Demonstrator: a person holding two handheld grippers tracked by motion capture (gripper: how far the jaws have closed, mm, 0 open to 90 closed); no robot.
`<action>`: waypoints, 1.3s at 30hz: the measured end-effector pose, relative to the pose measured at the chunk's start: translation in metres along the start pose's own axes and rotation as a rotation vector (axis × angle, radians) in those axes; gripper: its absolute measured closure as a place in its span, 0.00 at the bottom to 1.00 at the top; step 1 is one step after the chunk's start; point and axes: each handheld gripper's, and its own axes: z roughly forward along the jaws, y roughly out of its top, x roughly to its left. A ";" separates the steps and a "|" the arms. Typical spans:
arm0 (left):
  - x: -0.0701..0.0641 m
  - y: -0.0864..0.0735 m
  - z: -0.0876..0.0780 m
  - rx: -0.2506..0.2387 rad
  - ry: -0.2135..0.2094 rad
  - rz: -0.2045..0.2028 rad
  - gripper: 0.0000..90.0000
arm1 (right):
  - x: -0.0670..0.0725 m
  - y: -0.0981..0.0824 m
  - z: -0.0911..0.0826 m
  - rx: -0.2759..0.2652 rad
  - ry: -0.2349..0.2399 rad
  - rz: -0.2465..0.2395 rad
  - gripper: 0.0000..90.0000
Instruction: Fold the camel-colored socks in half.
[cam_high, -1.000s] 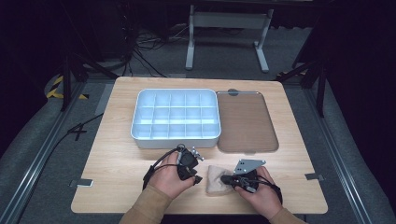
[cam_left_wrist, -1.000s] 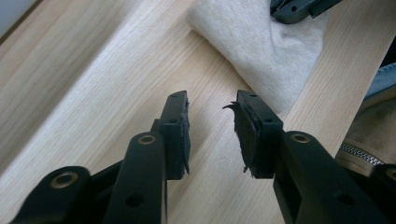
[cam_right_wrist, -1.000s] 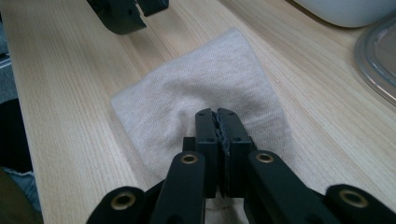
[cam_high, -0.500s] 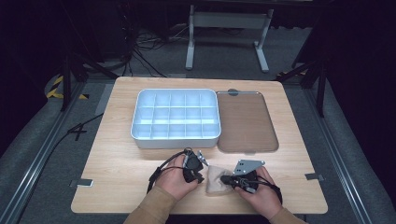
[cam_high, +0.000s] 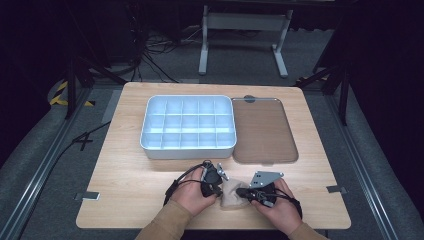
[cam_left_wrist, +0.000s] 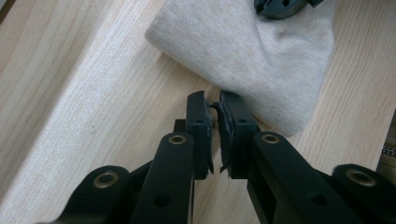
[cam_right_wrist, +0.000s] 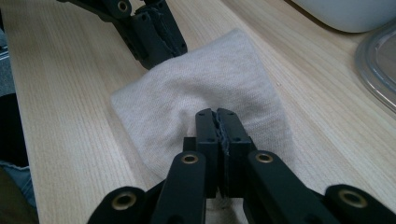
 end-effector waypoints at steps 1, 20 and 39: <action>0.000 0.000 0.000 -0.003 -0.001 0.001 0.93 | 0.000 0.000 0.000 0.000 0.000 0.001 0.99; -0.015 0.012 -0.011 -0.082 -0.014 0.081 0.90 | 0.000 0.000 0.000 -0.003 -0.003 0.003 0.99; -0.024 0.021 -0.008 -0.105 -0.020 0.120 0.82 | 0.000 -0.002 0.001 -0.015 0.004 0.006 0.98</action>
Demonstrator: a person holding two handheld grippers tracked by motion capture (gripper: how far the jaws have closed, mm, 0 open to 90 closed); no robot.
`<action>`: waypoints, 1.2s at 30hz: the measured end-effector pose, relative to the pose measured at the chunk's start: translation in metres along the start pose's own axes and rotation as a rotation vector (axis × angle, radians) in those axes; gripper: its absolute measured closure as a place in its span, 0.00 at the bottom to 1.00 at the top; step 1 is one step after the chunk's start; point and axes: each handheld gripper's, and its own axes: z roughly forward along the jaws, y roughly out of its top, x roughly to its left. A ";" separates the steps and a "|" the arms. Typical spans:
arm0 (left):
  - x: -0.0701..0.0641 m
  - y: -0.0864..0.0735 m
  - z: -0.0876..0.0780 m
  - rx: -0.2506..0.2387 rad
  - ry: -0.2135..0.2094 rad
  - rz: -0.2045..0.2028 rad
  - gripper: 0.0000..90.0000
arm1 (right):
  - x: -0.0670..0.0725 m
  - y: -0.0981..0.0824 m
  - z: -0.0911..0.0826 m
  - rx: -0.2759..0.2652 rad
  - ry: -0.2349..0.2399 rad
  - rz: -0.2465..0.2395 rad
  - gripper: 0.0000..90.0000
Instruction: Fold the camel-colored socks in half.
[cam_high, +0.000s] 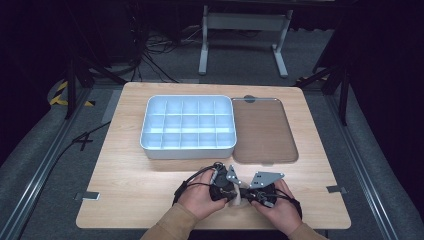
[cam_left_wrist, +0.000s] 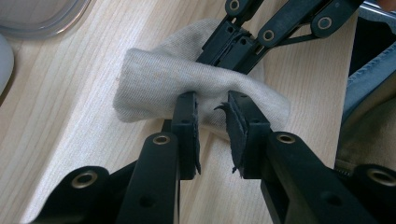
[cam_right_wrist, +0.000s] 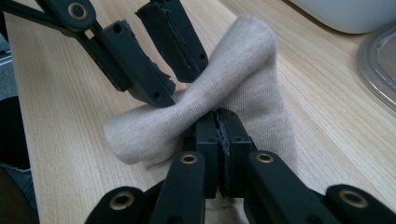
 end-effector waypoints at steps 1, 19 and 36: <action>0.000 0.000 0.000 0.000 -0.001 -0.001 0.82 | 0.000 0.000 0.000 0.000 0.001 0.001 0.98; 0.002 -0.004 -0.003 0.002 -0.014 -0.027 0.82 | -0.021 0.000 -0.039 0.135 -0.048 0.058 0.95; -0.002 0.000 -0.003 -0.029 -0.017 -0.017 0.80 | -0.010 -0.001 -0.019 0.162 -0.019 0.013 0.98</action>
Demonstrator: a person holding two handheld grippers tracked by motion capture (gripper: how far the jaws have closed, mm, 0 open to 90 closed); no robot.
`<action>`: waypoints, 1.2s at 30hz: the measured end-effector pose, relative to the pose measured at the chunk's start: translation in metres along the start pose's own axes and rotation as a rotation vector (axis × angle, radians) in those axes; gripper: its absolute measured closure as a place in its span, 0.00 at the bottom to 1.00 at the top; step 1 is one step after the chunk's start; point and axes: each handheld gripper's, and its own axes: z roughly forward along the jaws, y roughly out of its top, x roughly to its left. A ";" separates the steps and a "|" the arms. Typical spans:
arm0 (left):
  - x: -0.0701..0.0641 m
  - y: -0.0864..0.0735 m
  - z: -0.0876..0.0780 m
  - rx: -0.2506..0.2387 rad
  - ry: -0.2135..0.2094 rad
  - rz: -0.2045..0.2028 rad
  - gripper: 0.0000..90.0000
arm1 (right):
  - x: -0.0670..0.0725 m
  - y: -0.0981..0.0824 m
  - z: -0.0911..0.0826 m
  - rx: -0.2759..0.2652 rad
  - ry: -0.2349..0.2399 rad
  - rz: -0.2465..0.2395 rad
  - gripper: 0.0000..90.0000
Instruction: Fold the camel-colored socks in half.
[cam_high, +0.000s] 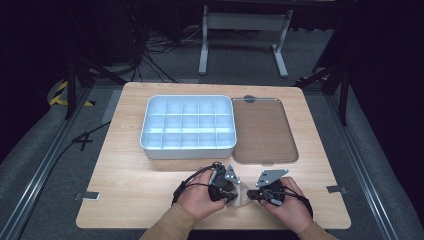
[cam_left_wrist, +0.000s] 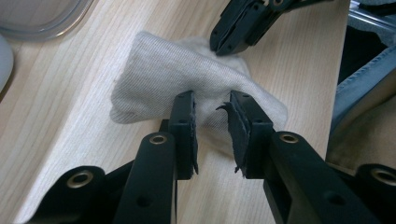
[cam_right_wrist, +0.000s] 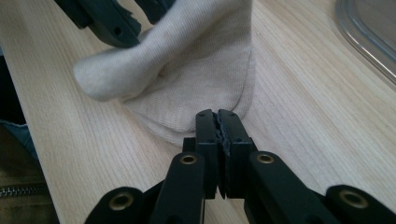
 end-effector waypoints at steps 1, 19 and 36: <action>0.000 0.000 0.000 -0.003 0.001 0.007 0.80 | 0.001 0.000 0.001 -0.002 0.001 0.002 0.98; 0.001 0.001 0.011 -0.008 -0.018 0.013 0.79 | 0.002 0.000 0.008 -0.044 0.031 0.003 0.98; 0.008 -0.005 0.020 -0.075 -0.080 0.001 0.72 | -0.002 -0.002 0.008 -0.049 0.041 0.016 0.94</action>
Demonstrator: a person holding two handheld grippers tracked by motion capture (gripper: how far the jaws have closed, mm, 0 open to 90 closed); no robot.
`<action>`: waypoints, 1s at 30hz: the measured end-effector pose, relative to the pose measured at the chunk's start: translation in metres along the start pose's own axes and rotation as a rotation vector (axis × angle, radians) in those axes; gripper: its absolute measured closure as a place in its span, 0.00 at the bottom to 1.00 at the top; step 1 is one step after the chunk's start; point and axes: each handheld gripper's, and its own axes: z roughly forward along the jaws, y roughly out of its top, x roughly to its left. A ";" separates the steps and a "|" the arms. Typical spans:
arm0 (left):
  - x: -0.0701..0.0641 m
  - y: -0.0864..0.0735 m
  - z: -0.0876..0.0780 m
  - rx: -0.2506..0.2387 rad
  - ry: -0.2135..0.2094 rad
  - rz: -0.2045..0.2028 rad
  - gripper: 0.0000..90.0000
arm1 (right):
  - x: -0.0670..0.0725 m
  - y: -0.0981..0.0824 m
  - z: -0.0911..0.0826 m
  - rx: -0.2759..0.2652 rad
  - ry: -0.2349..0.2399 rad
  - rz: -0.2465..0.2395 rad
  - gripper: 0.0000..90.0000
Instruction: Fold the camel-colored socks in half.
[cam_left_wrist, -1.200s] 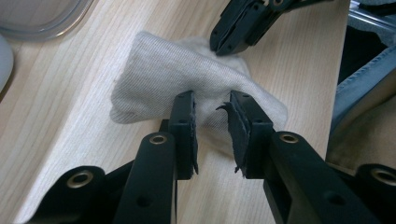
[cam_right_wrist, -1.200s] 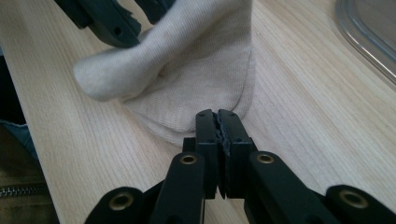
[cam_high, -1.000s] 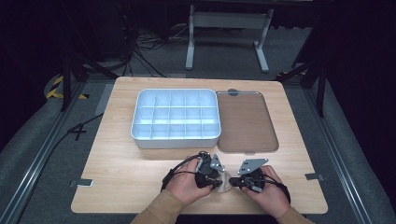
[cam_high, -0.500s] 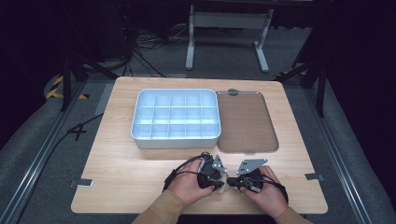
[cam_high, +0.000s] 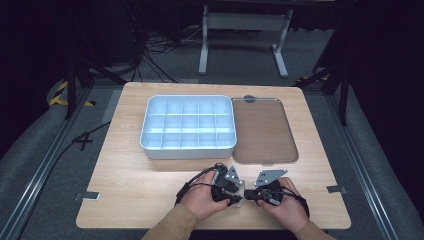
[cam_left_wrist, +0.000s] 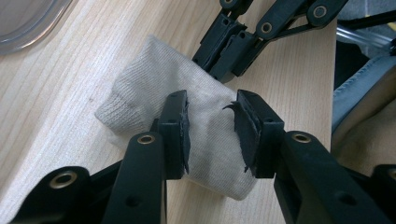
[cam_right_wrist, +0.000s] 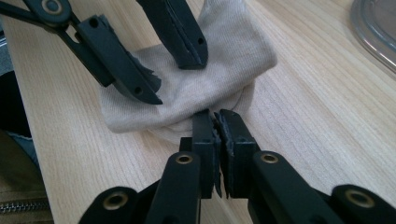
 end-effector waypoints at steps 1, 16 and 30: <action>0.001 -0.001 0.000 -0.002 -0.008 -0.004 0.72 | 0.000 0.000 -0.001 0.002 0.000 0.010 0.93; -0.002 -0.003 0.001 -0.007 -0.007 0.019 0.65 | 0.000 0.008 -0.019 -0.125 -0.034 0.078 0.74; -0.003 -0.005 0.001 -0.019 -0.010 0.019 0.61 | 0.001 0.008 -0.004 -0.167 -0.033 0.137 0.60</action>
